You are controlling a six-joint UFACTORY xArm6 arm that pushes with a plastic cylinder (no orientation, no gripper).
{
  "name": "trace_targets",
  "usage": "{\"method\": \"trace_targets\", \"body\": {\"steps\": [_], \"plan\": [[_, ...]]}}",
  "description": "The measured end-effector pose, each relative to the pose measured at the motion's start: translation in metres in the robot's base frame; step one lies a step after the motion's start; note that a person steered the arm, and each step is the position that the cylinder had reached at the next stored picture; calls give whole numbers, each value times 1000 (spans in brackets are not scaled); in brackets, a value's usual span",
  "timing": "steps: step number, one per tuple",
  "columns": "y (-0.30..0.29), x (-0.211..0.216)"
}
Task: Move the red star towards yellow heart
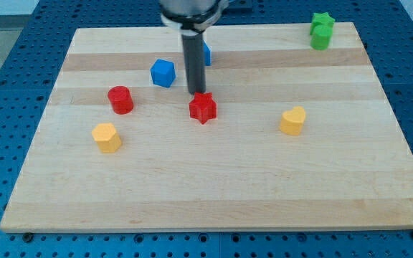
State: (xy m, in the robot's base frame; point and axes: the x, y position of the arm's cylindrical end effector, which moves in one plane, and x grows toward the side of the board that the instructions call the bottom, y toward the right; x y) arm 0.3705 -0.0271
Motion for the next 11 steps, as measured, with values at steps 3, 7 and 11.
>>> {"method": "trace_targets", "body": {"steps": [3,7,11], "plan": [[-91,51],[-16,46],[-14,38]]}}
